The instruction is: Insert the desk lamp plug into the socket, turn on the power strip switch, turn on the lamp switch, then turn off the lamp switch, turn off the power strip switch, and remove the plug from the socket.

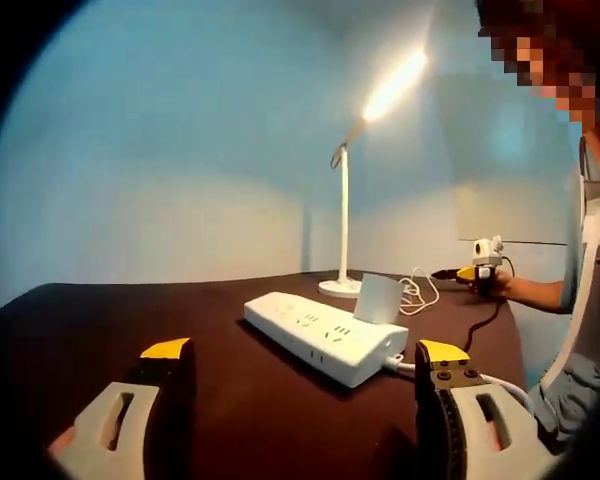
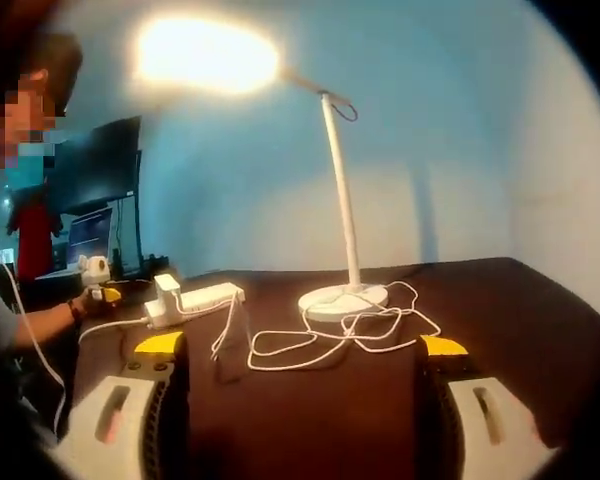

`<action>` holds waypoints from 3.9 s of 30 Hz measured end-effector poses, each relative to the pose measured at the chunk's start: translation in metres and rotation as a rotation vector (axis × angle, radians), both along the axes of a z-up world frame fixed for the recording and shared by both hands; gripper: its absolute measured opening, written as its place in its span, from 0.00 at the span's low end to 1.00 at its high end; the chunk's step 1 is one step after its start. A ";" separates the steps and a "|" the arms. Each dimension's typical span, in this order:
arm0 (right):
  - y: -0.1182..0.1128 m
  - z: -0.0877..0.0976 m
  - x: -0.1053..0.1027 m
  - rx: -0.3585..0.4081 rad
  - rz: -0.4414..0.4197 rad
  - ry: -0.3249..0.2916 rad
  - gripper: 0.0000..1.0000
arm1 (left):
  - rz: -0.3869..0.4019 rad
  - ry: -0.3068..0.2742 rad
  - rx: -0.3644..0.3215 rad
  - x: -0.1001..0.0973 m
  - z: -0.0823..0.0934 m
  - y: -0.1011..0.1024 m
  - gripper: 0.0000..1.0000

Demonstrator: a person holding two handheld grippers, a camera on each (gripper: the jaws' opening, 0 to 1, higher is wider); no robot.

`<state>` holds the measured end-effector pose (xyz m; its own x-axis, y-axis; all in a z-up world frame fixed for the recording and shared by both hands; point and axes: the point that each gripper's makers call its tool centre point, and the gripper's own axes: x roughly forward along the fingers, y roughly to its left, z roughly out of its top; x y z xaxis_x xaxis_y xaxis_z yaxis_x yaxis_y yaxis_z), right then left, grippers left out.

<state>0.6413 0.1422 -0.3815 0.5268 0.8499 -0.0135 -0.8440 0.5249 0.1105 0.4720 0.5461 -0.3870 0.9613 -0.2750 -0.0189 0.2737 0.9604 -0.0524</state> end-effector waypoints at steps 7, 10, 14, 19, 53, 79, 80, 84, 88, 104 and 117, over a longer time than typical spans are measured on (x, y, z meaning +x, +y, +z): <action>-0.002 0.000 0.002 -0.008 -0.009 -0.006 0.91 | 0.002 -0.003 0.005 -0.002 0.001 -0.002 0.87; -0.003 0.001 0.003 -0.003 -0.010 -0.007 0.91 | 0.004 0.000 0.009 -0.001 0.000 -0.002 0.86; -0.003 0.001 0.003 0.001 -0.010 -0.009 0.91 | 0.006 0.003 0.010 -0.001 -0.001 0.000 0.86; -0.004 0.003 0.004 0.016 -0.017 -0.008 0.90 | 0.009 0.007 0.009 0.000 -0.002 0.002 0.86; 0.003 0.036 0.015 -0.009 -0.003 -0.001 0.87 | 0.010 0.004 -0.001 0.001 -0.001 0.004 0.81; 0.032 0.110 0.021 -0.071 0.037 -0.135 0.73 | -0.012 -0.001 0.000 -0.002 -0.001 -0.004 0.80; 0.034 0.110 0.022 -0.073 0.042 -0.134 0.71 | -0.012 0.000 -0.001 -0.002 -0.001 -0.004 0.80; 0.048 0.108 0.022 -0.089 0.069 -0.138 0.66 | -0.012 0.004 0.000 -0.001 -0.002 -0.004 0.80; 0.059 0.107 0.030 -0.104 0.098 -0.148 0.62 | -0.009 0.006 -0.001 -0.001 -0.002 -0.003 0.80; 0.085 0.097 0.062 -0.108 0.132 -0.142 0.41 | -0.001 0.010 -0.010 -0.002 -0.003 -0.001 0.79; 0.094 0.072 0.082 -0.110 0.126 -0.077 0.35 | 0.006 0.012 -0.019 -0.002 -0.002 0.002 0.78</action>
